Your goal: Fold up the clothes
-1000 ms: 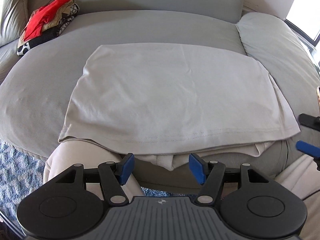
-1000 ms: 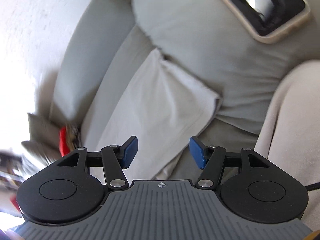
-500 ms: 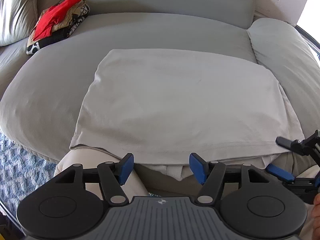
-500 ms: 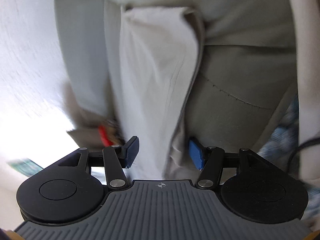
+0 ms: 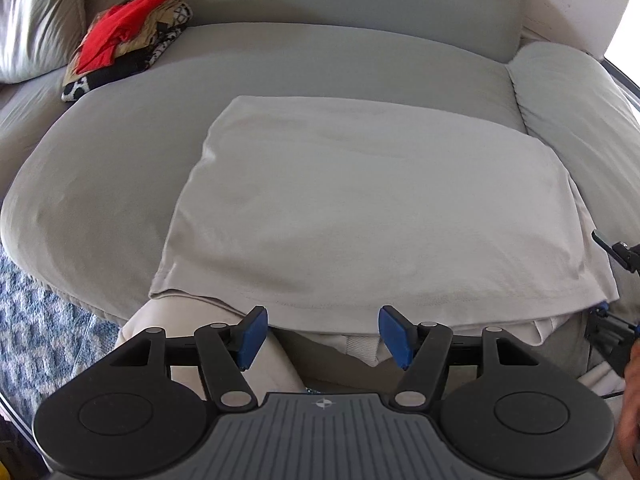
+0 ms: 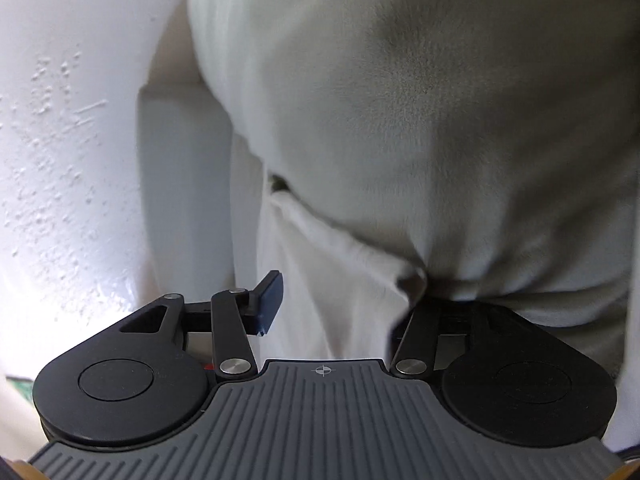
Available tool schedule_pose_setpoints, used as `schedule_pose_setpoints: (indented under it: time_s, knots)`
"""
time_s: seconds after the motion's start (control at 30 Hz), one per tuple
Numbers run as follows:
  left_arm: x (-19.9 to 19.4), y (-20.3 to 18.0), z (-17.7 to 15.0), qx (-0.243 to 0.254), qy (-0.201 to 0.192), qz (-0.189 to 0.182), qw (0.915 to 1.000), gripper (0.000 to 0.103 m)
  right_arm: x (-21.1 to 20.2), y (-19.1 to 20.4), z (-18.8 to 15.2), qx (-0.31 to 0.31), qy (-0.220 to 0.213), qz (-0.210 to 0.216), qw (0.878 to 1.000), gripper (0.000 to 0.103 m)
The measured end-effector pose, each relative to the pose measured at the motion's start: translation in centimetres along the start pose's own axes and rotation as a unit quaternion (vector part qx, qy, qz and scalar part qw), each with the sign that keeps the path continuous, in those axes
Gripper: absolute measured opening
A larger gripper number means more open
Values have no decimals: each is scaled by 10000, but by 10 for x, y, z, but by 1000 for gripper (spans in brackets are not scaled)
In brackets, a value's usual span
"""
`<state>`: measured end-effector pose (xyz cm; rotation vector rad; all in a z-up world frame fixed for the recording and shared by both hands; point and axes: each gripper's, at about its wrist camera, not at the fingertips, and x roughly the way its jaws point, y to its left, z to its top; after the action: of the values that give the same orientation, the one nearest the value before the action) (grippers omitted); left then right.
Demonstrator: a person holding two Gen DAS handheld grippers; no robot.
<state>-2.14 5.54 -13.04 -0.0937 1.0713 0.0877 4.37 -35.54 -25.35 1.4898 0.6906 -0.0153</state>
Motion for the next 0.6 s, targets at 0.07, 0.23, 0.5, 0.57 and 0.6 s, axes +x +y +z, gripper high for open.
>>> schedule_pose_setpoints:
  time_s: [0.07,0.23,0.5,0.57,0.6]
  knots:
    - [-2,5,2,-91,-24,-1,10000,62,4,8,-2,-124,-48,20,9999,73]
    - [-5,27,7,-422,-92,-37,9991,62,6,21,-10,-751,-119,-322,9966,7]
    - [-14,77,17,-1029,-375,22,9940,62,22,108,-51,-3608,-617,-2181,9047,3]
    - [-14,92,19,-1225,-391,99,9916,62,26,133,-66,-4067,-677,-2232,8833,3]
    - [-14,99,19,-1316,-396,133,9904,62,28,146,-75,-4316,-699,-2225,8714,3]
